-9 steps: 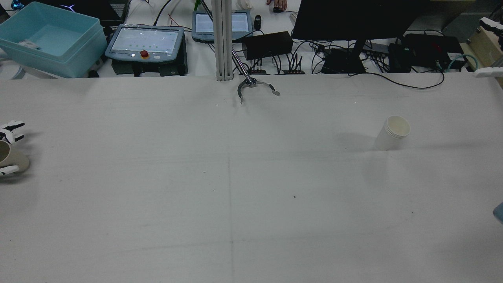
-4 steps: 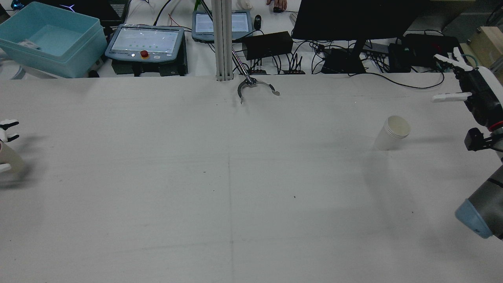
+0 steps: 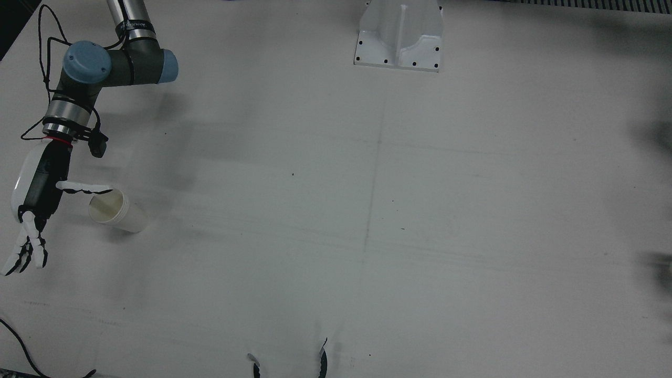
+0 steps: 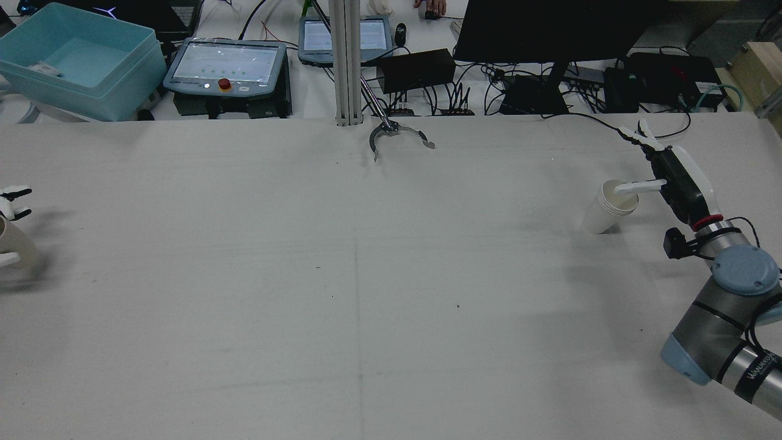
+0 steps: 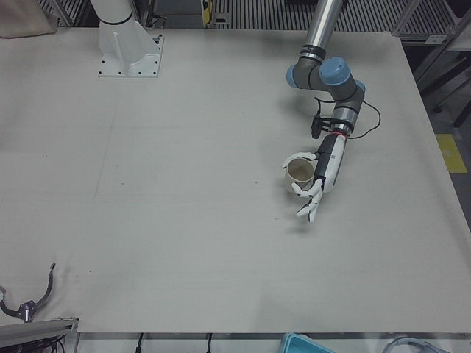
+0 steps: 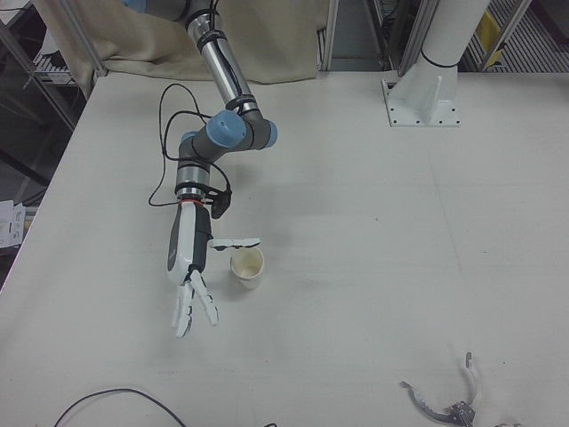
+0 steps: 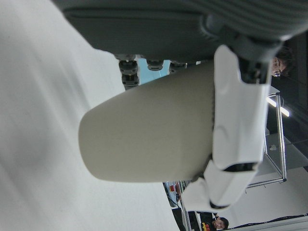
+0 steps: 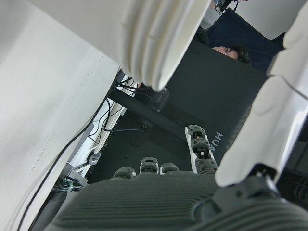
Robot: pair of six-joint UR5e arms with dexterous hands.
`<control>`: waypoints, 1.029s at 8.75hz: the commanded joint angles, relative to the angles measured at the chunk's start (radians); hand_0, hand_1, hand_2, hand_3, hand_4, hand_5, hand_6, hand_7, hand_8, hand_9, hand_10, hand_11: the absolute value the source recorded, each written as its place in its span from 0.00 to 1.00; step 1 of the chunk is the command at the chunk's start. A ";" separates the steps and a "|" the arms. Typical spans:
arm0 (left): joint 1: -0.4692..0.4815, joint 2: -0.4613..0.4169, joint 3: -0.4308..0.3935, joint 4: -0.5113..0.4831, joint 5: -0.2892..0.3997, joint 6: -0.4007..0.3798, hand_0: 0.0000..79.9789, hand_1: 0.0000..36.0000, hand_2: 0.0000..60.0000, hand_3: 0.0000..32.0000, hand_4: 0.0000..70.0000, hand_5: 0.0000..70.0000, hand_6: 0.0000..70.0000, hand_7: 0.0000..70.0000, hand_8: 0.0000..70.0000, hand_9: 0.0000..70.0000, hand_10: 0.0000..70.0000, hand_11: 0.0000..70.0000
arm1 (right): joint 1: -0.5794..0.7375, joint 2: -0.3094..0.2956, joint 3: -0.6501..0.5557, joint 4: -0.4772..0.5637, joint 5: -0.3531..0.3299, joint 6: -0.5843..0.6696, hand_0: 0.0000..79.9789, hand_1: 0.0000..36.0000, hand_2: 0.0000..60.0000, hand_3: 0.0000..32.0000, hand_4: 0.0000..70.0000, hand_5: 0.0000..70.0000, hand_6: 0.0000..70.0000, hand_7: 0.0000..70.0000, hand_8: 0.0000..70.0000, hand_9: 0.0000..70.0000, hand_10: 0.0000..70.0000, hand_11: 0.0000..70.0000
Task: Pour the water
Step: 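Reach the right hand to the farther beige cup and grasp it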
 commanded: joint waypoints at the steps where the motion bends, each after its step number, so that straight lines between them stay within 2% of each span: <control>1: 0.000 -0.011 -0.003 0.021 0.000 0.000 0.84 1.00 1.00 0.00 0.39 1.00 0.05 0.34 0.01 0.05 0.12 0.23 | -0.023 -0.119 0.130 0.002 0.045 0.081 0.64 0.27 0.00 0.00 0.14 0.03 0.00 0.00 0.05 0.05 0.00 0.00; 2: 0.003 -0.014 -0.006 0.027 0.000 0.001 0.83 1.00 1.00 0.00 0.38 1.00 0.05 0.34 0.01 0.05 0.12 0.23 | -0.015 -0.162 0.155 0.008 0.048 0.081 0.64 0.27 0.00 0.00 0.14 0.03 0.00 0.00 0.05 0.05 0.00 0.00; 4: 0.003 -0.014 -0.021 0.041 0.000 0.001 0.81 1.00 1.00 0.00 0.38 1.00 0.05 0.34 0.01 0.05 0.12 0.23 | -0.041 -0.172 0.125 0.020 0.113 0.089 0.63 0.24 0.00 0.00 0.13 0.03 0.00 0.00 0.06 0.06 0.00 0.00; 5: 0.002 -0.014 -0.022 0.043 0.000 0.000 0.81 1.00 1.00 0.00 0.38 1.00 0.05 0.34 0.01 0.05 0.12 0.23 | -0.048 -0.120 0.064 0.020 0.115 0.091 0.61 0.16 0.00 0.00 0.12 0.01 0.00 0.00 0.06 0.07 0.00 0.00; 7: 0.000 -0.010 -0.022 0.044 0.000 0.000 0.79 1.00 1.00 0.00 0.37 1.00 0.04 0.33 0.01 0.05 0.12 0.23 | -0.051 0.007 -0.073 0.022 0.136 0.144 0.59 0.11 0.00 0.00 0.11 0.00 0.00 0.00 0.07 0.08 0.00 0.00; 9: -0.002 -0.002 -0.023 0.044 -0.001 -0.003 0.79 1.00 1.00 0.00 0.37 1.00 0.04 0.33 0.01 0.05 0.12 0.23 | -0.093 0.041 -0.081 0.022 0.187 0.208 0.59 0.10 0.00 0.00 0.12 0.00 0.00 0.00 0.07 0.08 0.00 0.00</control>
